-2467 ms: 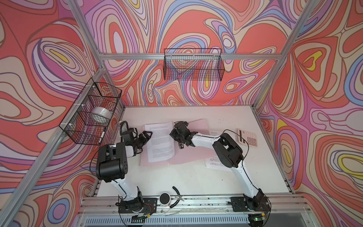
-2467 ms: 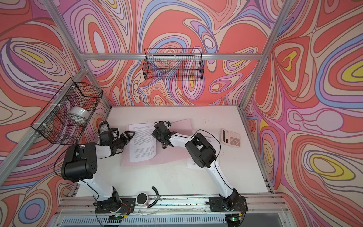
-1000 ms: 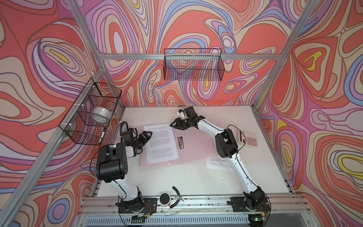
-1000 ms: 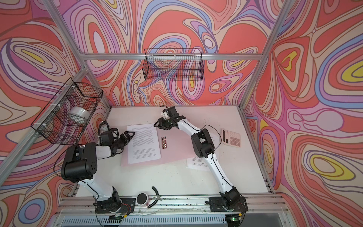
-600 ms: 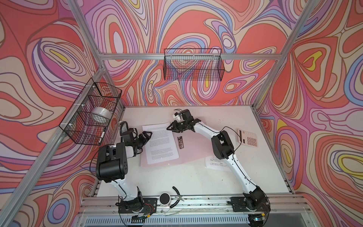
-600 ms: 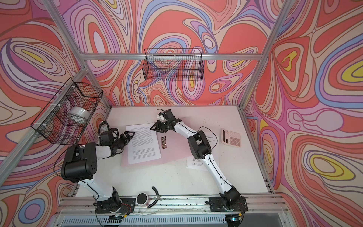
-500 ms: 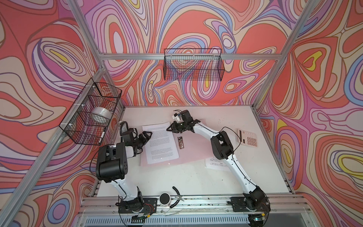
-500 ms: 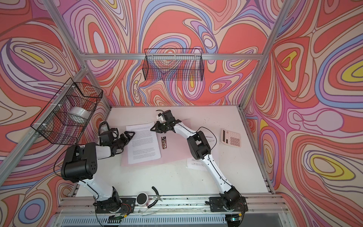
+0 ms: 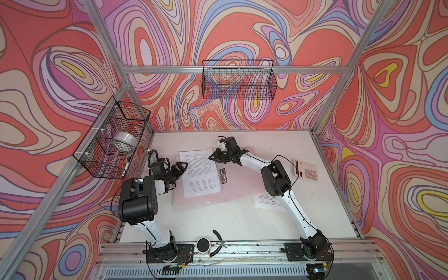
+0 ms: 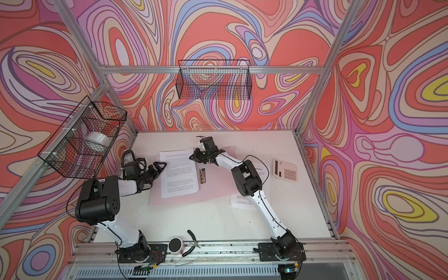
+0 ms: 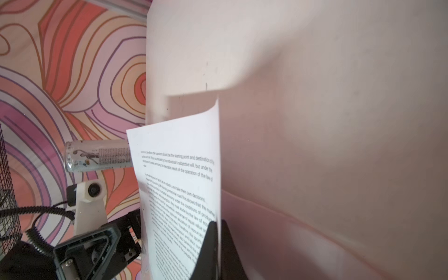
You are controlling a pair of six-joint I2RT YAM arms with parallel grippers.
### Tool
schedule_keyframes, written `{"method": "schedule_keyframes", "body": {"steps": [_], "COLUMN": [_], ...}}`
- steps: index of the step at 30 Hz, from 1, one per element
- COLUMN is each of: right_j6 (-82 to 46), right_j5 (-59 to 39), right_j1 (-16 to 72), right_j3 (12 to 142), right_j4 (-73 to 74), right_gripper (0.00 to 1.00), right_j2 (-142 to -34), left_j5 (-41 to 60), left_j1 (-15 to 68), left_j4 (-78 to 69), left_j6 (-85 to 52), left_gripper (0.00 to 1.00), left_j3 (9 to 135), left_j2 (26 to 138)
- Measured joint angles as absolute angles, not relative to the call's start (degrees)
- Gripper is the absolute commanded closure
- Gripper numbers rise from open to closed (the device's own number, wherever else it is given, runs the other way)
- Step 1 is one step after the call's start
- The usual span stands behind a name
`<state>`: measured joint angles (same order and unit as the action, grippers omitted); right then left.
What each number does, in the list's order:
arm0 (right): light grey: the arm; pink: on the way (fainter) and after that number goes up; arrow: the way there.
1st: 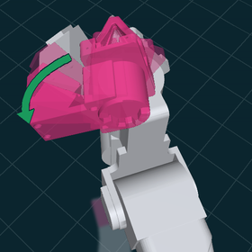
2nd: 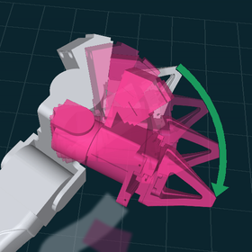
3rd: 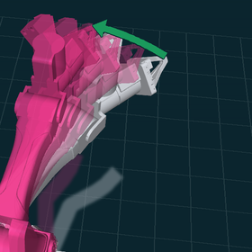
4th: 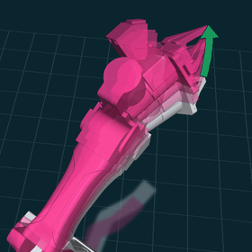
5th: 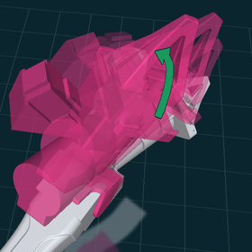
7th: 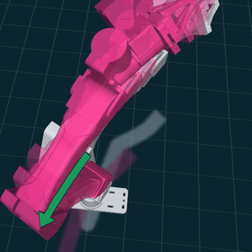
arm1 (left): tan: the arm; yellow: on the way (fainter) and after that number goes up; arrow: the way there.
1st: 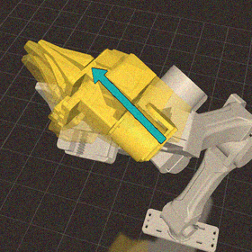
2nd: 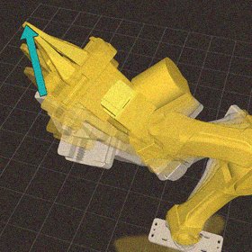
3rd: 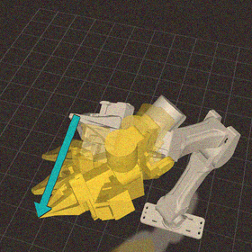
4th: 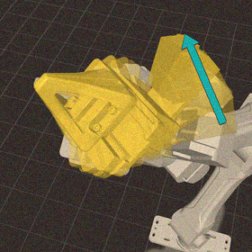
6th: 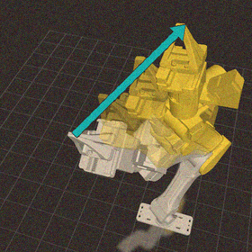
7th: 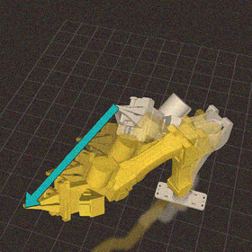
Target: Put the files into the folder
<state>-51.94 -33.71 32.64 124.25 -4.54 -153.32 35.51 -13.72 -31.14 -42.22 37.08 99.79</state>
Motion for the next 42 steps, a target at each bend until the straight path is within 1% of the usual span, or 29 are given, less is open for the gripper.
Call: {"method": "schedule_keyframes", "body": {"steps": [10, 22, 33, 42], "right_j6": [-57.5, -61.7, -62.0, -59.2], "right_j5": [-24.6, -17.4, -16.1, -20.4], "right_j1": [32.2, 37.3, 38.7, 38.8], "right_j3": [115.7, 109.4, 109.3, 109.9], "right_j4": [2.1, 5.8, 6.6, 7.3], "right_gripper": [1.00, 1.00, 1.00, 1.00], "right_j2": [-148.4, -146.5, -146.0, -146.0], "left_j5": [35.5, 35.4, 35.3, 35.3], "left_j1": [-13.7, -13.7, -13.7, -13.7], "left_j4": [-31.1, -31.1, -31.1, -31.1], "left_j6": [-42.2, -42.2, -42.2, -42.2], "left_gripper": [0.15, 0.16, 0.15, 0.15], "left_j3": [37.1, 37.1, 37.1, 37.1], "left_j2": [99.8, 99.8, 99.8, 99.8]}}
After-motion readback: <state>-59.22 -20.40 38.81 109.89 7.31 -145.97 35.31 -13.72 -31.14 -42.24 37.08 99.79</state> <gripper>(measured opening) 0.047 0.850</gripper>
